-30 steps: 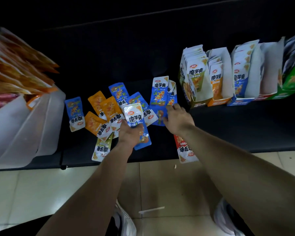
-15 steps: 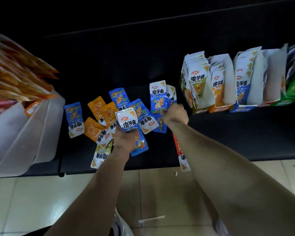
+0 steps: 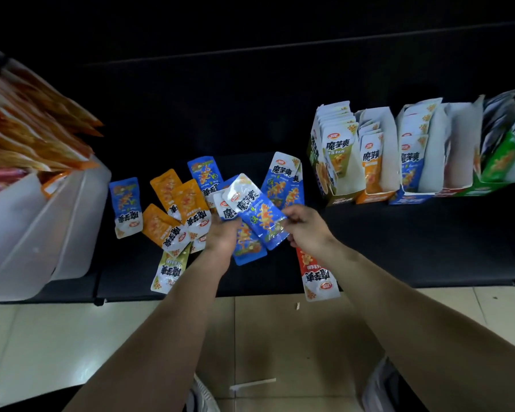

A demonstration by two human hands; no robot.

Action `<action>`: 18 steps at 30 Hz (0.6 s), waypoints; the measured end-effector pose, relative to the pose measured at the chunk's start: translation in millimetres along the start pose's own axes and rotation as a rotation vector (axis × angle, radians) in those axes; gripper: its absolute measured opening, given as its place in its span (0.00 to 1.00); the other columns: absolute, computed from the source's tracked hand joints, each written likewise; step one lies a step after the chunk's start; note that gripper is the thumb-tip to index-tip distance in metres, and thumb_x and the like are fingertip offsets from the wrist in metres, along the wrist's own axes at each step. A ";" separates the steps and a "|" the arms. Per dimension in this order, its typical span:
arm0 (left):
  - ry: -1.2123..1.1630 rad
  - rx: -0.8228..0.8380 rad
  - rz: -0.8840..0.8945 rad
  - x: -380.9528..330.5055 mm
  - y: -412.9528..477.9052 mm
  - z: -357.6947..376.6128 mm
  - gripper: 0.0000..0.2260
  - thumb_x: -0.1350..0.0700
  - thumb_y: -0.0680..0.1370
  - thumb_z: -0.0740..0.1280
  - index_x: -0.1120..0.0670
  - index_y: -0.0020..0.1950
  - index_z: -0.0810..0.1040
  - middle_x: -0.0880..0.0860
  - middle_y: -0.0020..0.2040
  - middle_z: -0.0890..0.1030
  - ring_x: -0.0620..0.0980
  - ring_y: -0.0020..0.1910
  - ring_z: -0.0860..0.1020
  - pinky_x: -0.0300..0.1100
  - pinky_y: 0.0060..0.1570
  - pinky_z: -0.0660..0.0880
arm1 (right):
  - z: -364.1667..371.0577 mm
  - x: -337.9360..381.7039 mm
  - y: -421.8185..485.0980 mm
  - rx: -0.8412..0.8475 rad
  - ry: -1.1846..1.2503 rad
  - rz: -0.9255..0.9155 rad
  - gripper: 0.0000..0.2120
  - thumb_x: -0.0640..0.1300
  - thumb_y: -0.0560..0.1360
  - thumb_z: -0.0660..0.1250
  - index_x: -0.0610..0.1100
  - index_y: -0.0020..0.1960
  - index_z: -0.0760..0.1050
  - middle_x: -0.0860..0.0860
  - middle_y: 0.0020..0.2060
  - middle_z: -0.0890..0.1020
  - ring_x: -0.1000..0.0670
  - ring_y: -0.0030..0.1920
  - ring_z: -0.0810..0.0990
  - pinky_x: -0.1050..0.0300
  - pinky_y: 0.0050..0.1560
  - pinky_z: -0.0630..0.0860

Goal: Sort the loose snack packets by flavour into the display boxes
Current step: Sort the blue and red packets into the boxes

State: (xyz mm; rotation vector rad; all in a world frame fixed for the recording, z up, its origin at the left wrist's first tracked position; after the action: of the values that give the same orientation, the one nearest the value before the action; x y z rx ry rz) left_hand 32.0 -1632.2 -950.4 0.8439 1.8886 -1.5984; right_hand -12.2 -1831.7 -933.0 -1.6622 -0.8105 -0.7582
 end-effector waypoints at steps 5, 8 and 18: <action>0.009 0.046 0.067 -4.1 -6.0 9.7 0.22 0.41 0.77 0.68 0.53 0.65 0.74 0.51 0.58 0.82 0.52 0.56 0.81 0.50 0.58 0.77 | 33.1 -6.5 0.7 0.143 -0.151 0.002 0.04 0.45 0.77 0.72 0.51 0.46 0.77 0.49 0.44 0.81 0.56 0.32 0.76 0.57 0.38 0.73; 0.121 0.054 0.175 -10.9 -4.4 4.8 0.16 0.55 0.75 0.74 0.54 0.61 0.76 0.53 0.55 0.83 0.53 0.54 0.82 0.51 0.56 0.79 | 26.6 14.7 7.1 0.086 -0.365 -0.076 0.10 0.55 0.79 0.68 0.49 0.45 0.78 0.54 0.41 0.81 0.54 0.38 0.79 0.58 0.41 0.76; 0.125 -0.035 0.053 -1.0 15.0 -26.5 0.18 0.62 0.75 0.73 0.56 0.60 0.69 0.56 0.52 0.81 0.57 0.49 0.82 0.54 0.49 0.80 | -23.0 16.8 68.0 -0.391 -0.637 0.126 0.34 0.63 0.74 0.71 0.40 0.66 0.65 0.41 0.62 0.75 0.38 0.62 0.77 0.43 0.57 0.74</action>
State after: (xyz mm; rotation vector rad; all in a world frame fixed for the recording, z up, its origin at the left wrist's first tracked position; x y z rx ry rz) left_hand 43.9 -1604.5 -955.2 0.9908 1.9564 -1.5086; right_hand 51.4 -1864.3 -951.1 -2.3387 -1.0203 -0.2959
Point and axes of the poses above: each hand's wrist, its own y-axis towards the middle knuckle, its own z-axis out of the palm, x = y × z, the point moved 10 cm from there along y, towards the middle knuckle
